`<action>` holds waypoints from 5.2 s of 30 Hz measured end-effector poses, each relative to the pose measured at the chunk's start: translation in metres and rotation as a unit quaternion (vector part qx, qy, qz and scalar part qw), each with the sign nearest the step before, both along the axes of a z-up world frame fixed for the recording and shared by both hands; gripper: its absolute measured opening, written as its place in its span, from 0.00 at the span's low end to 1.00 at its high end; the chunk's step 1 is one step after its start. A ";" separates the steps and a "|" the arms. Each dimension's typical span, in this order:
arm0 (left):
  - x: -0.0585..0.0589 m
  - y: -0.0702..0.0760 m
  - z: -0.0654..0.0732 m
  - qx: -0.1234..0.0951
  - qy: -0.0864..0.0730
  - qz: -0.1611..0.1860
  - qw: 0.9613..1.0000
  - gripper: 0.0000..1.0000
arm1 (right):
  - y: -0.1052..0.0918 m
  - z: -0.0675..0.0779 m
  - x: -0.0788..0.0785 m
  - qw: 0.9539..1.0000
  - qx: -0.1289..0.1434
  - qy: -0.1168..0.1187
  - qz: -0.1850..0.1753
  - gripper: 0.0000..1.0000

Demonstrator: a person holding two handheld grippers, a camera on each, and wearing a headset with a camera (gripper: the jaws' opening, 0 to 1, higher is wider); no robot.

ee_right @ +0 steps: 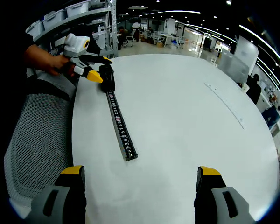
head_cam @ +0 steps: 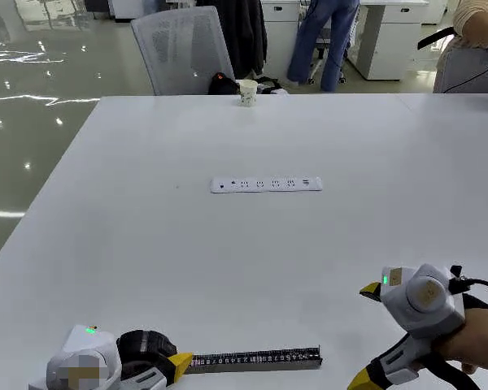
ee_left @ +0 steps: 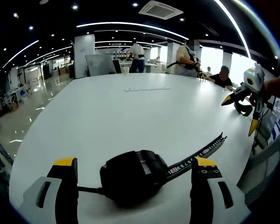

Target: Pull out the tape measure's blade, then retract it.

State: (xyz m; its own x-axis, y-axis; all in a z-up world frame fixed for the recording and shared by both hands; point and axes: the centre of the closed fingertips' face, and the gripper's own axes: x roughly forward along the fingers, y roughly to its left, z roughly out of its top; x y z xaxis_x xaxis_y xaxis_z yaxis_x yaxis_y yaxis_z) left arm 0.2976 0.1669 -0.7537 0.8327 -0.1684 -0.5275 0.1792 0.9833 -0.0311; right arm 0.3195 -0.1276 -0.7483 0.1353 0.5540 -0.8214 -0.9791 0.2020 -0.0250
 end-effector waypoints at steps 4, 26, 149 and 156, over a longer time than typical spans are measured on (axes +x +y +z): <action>0.002 -0.003 0.002 -0.010 -0.005 0.011 1.000 0.99 | 0.008 -0.001 0.003 1.000 -0.004 0.001 0.014 0.99; 0.011 0.007 -0.008 -0.039 -0.028 0.064 0.997 0.99 | 0.032 -0.021 0.006 0.995 -0.037 0.001 0.092 0.99; 0.006 0.003 -0.026 -0.035 0.010 0.050 0.998 0.63 | 0.038 -0.062 -0.013 0.985 -0.114 0.039 0.121 0.10; 0.006 0.003 -0.026 -0.035 0.009 0.048 0.998 0.63 | 0.040 -0.062 -0.013 0.986 -0.116 0.044 0.113 0.10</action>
